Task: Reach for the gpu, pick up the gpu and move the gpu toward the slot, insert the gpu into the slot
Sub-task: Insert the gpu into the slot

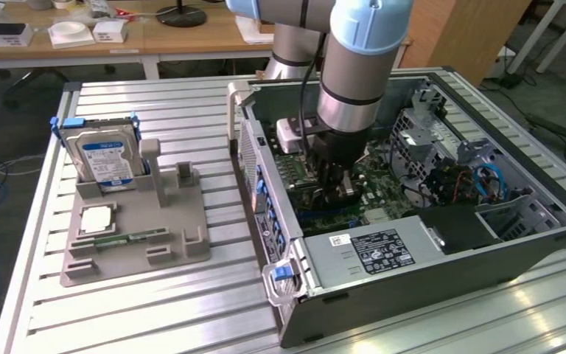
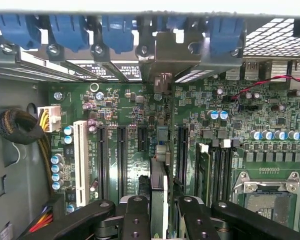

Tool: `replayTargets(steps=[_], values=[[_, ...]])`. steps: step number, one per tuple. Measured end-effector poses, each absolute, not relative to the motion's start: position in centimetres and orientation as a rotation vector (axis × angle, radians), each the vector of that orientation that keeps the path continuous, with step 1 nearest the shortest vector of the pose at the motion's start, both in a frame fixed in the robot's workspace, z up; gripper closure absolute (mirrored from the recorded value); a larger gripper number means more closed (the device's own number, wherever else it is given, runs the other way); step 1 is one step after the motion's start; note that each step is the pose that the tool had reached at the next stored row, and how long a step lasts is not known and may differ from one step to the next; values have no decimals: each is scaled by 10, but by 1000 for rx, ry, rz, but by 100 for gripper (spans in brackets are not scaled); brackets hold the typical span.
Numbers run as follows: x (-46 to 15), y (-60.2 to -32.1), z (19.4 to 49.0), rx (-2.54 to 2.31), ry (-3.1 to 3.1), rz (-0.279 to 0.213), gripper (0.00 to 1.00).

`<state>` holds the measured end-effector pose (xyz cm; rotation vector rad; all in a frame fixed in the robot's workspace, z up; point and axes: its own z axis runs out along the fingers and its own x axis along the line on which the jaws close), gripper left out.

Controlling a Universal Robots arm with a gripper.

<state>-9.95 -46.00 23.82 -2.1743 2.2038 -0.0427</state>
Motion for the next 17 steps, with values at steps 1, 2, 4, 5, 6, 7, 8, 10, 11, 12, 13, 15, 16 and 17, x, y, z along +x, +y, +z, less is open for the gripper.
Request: replayTargets(steps=[1, 2, 4, 5, 6, 7, 8, 10, 11, 12, 13, 15, 16, 17], values=[[-99, -460, 238, -2174, 2204, -43, 74], [-99, -460, 237, -2174, 2204, -43, 74], [-99, -460, 236, -2174, 2204, -43, 74], [-99, -460, 236, -2174, 2204, -43, 74], [-99, -460, 235, -2174, 2204, -43, 74], [-99, -460, 235, -2175, 2204, -43, 74], [-99, -460, 235, -2175, 2204, -43, 74], [-100, -460, 234, -2175, 2204, -43, 74], [-100, -460, 234, -2175, 2204, -43, 74], [-100, -460, 234, -2175, 2204, -43, 74], [-99, -460, 234, -2174, 2204, -43, 74], [-99, -460, 234, -2174, 2204, -43, 74], [-99, -460, 234, -2175, 2204, -43, 74], [-99, -460, 234, -2174, 2204, -43, 74]])
